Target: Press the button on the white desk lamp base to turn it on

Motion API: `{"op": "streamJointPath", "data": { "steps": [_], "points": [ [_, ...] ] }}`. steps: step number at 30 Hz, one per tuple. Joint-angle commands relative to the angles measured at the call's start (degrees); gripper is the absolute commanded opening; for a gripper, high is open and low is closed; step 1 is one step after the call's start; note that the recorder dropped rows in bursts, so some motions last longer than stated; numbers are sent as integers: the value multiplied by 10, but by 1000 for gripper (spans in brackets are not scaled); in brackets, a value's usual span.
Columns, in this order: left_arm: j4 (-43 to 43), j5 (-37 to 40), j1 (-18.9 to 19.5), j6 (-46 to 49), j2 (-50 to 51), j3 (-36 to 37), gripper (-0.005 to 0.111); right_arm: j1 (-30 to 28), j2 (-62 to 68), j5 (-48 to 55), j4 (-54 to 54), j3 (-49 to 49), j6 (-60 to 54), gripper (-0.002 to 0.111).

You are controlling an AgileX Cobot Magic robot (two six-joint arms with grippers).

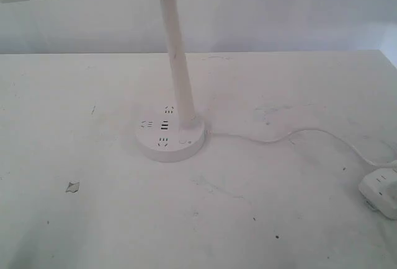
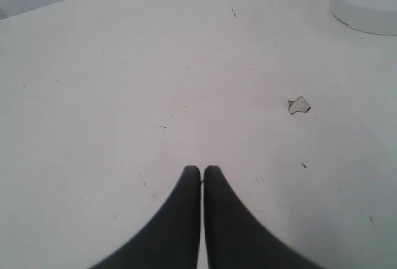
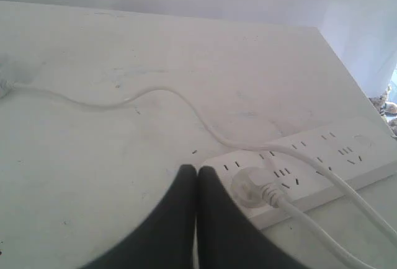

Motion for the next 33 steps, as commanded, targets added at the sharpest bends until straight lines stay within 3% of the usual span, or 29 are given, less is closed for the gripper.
{"op": "streamJointPath", "data": {
  "steps": [1, 15, 18, 23, 33],
  "points": [
    [-3, -2, 1, 0, -3, -2, 1, -5, -3, 0, 0, 3, 0, 0],
    [-3, -2, 1, 0, -3, -2, 1, -5, -3, -8, -21, 3, -30, 0],
    [-3, -2, 1, 0, -3, -2, 1, -5, -3, -27, -68, 3, -30, 0],
    [-3, -2, 1, 0, -3, -2, 1, -5, -3, -192, -88, 3, -28, 0],
    [-3, -2, 1, 0, -3, -2, 1, -5, -3, -527, -75, 3, 139, 0]
  ]
}}
